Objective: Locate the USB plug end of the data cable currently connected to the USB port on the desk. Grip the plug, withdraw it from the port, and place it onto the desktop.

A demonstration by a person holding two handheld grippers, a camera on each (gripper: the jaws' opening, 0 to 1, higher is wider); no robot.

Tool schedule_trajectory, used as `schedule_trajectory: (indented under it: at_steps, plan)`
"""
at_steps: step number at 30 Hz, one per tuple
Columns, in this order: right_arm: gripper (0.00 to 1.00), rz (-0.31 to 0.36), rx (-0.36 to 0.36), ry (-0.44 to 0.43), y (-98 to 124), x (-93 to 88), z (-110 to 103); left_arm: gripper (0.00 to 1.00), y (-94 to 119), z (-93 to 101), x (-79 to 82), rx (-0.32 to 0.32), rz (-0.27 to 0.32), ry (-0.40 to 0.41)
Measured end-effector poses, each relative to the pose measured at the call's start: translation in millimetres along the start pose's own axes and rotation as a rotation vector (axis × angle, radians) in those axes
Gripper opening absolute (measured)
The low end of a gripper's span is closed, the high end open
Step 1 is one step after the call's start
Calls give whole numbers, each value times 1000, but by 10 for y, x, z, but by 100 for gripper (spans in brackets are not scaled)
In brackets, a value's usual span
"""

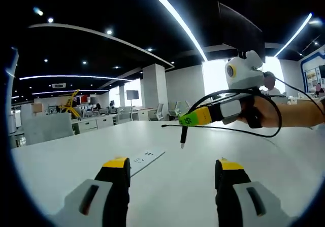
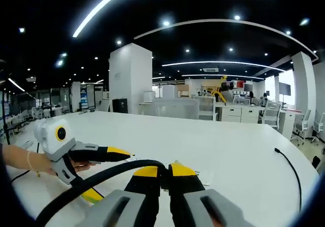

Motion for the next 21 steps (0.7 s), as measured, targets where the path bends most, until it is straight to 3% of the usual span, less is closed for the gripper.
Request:
schedule_trajectory:
  at_steps: [12,21]
  plan:
    - [7,-37,68,140,172,-211,-273,68,209,105,-47,-2,-4,17]
    - [7,-36,113,300,248,-389,-472,68,242,275,-115,-24,-22,53]
Point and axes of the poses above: the point that each gripper's makers call its tool centre point, and the gripper's own axes: y roughly backward along the fingers, z roughly to its right, x roughly out of its top, the point moved 3 cm from there along y, roughly backward along the fingers, and after that the axes turned 14 degrees about -x, right-handed, at the moved point
